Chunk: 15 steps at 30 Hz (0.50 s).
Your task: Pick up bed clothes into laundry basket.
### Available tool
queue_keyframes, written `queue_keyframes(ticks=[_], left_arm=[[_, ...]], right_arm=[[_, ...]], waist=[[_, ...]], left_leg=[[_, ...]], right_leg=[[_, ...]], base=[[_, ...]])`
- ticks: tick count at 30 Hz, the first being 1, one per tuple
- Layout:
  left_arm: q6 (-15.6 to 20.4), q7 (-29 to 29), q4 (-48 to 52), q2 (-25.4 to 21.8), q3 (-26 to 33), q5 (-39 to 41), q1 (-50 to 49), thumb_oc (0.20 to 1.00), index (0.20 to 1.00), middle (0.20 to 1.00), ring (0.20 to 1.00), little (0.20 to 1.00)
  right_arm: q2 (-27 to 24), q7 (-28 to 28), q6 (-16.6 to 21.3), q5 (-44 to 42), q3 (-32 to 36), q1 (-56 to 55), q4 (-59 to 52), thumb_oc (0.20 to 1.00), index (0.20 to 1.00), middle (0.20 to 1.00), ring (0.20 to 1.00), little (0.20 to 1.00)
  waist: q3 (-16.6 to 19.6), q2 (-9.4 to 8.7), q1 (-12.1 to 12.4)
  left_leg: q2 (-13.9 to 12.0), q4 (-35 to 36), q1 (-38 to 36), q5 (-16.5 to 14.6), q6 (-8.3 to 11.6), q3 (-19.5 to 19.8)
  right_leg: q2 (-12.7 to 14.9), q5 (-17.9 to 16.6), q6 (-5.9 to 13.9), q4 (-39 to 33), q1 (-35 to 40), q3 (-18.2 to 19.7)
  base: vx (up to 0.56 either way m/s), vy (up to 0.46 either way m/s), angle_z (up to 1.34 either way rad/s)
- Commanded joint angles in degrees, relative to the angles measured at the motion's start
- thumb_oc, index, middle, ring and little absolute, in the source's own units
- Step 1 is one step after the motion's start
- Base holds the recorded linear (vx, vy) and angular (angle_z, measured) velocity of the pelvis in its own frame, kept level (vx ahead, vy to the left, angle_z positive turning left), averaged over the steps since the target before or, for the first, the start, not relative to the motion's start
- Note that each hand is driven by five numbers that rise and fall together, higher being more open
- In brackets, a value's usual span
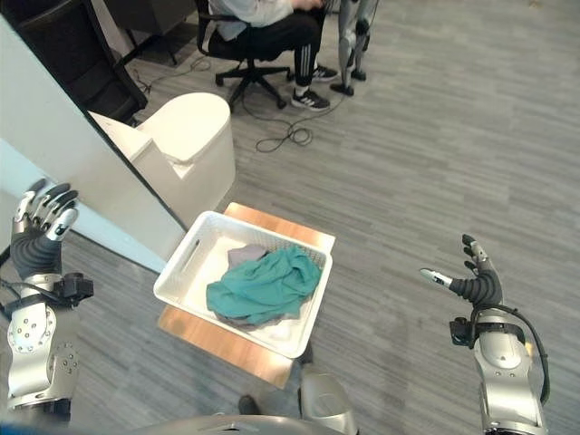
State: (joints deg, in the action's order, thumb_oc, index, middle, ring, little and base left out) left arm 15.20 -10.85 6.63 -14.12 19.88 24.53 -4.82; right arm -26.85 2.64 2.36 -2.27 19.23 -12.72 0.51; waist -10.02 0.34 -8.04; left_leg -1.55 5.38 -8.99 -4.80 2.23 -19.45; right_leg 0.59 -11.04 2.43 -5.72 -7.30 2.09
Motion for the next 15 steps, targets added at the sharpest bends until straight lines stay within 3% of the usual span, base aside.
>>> queue_keyframes(ticks=[1, 2, 5, 6, 8, 11, 13, 14, 15], left_arm=[[5.73, -5.12, 3.14, 2.69, -2.83, 2.86, -1.46, 1.0, 1.0, 1.0, 1.0, 1.0], [3.45, -4.59, 2.51, 2.29, -5.54, -0.55, -3.83, 1.0, 1.0, 1.0, 1.0, 1.0], [1.78, -3.08, 0.89, 1.14, -8.43, -1.96, -6.01, 1.0, 1.0, 1.0, 1.0, 1.0], [1.15, -1.41, -0.6, 1.95, -10.46, 2.46, -5.85, 1.0, 1.0, 1.0, 1.0, 1.0], [0.46, -0.22, -1.0, 1.35, -10.91, 3.23, -5.17, 1.0, 1.0, 1.0, 1.0, 1.0], [1.1, -1.41, -0.57, -1.16, -9.92, -0.59, -4.02, 1.0, 1.0, 1.0, 1.0, 1.0], [2.12, -3.15, -1.23, -3.53, -9.49, -1.64, -1.05, 1.0, 1.0, 1.0, 1.0, 1.0], [2.75, -4.03, -1.95, -4.65, -9.65, -1.51, 1.18, 1.0, 1.0, 1.0, 1.0, 1.0], [3.12, -4.52, -1.86, -5.1, -9.4, -1.13, 1.96, 1.0, 1.0, 1.0, 1.0, 1.0]], right_arm=[[2.84, 1.85, 9.69, -15.12, -0.99, 2.39, -4.01, 1.0, 1.0, 1.0, 1.0, 1.0], [7.73, 0.09, 12.81, -27.06, -2.83, 2.72, -5.87, 1.0, 1.0, 1.0, 1.0, 1.0], [10.9, -2.59, 13.14, -35.54, -6.03, 1.25, -7.19, 1.0, 1.0, 1.0, 1.0, 1.0], [10.52, -4.08, 11.73, -35.73, -8.63, -0.17, -8.51, 1.0, 1.0, 1.0, 1.0, 1.0], [8.96, -4.0, 10.77, -33.05, -9.21, -1.06, -7.81, 1.0, 1.0, 1.0, 1.0, 1.0], [9.06, -3.72, 11.4, -32.98, -9.53, -0.13, -8.41, 1.0, 1.0, 1.0, 1.0, 1.0], [9.31, -2.73, 12.02, -32.62, -10.17, 1.73, -8.42, 1.0, 1.0, 1.0, 1.0, 1.0], [9.51, -2.27, 12.3, -32.68, -10.79, 2.67, -8.5, 1.0, 1.0, 1.0, 1.0, 1.0], [9.49, -2.26, 12.15, -32.72, -11.27, 2.83, -8.7, 1.0, 1.0, 1.0, 1.0, 1.0]], waist=[[2.19, 0.18, 0.57], [1.77, 0.33, 1.12], [1.59, 0.06, 1.45], [1.6, -0.18, 1.79], [1.74, -0.48, 1.93], [1.08, -0.91, 2.29], [-0.1, -0.75, 2.17], [-0.35, -0.43, 1.99], [-0.32, -0.16, 2.33]], left_leg=[[0.03, -0.38, 3.63, 3.72, -0.02, 4.14], [0.24, -0.38, 3.84, 3.92, -0.02, 4.4], [0.46, -0.38, 3.98, 4.15, -0.03, 4.82], [0.61, -0.38, 3.88, 4.34, -0.13, 5.12], [0.73, -0.38, 3.6, 4.23, -0.28, 5.56], [0.42, -0.38, 3.75, 4.31, -0.55, 5.27], [-0.63, -0.38, 5.16, 5.32, -0.55, 5.18], [-1.28, -0.38, 6.42, 6.12, -0.67, 5.82], [-1.9, -0.38, 7.11, 6.81, -0.74, 5.96]], right_leg=[[4.48, 7.6, 5.13, 1.86, 7.87, -0.12], [4.76, 7.49, 5.27, 2.03, 7.92, -0.94], [5.07, 7.73, 5.33, 2.16, 8.21, -2.2], [5.14, 7.9, 5.2, 2.72, 8.44, -2.48], [5.14, 8.14, 5.21, 3.09, 8.6, -2.62], [4.7, 7.44, 5.84, 5.02, 6.65, -2.53], [3.23, 7.93, 6.47, 10.51, 2.74, 0.97], [1.85, 9.91, 6.53, 13.41, 1.67, 4.27], [1.76, 11.42, 6.1, 15.05, 1.84, 4.77]], base=[[-0.05, -0.007, 0.16], [-0.06, 0.008, 0.24], [-0.04, 0.013, 0.22], [-0.04, 0.014, 0.29], [-0.03, 0.013, 0.27], [-0.08, -0.008, 0.13], [-0.2, -0.032, -0.27], [-0.25, -0.047, -0.3], [-0.16, -0.04, -0.14]])
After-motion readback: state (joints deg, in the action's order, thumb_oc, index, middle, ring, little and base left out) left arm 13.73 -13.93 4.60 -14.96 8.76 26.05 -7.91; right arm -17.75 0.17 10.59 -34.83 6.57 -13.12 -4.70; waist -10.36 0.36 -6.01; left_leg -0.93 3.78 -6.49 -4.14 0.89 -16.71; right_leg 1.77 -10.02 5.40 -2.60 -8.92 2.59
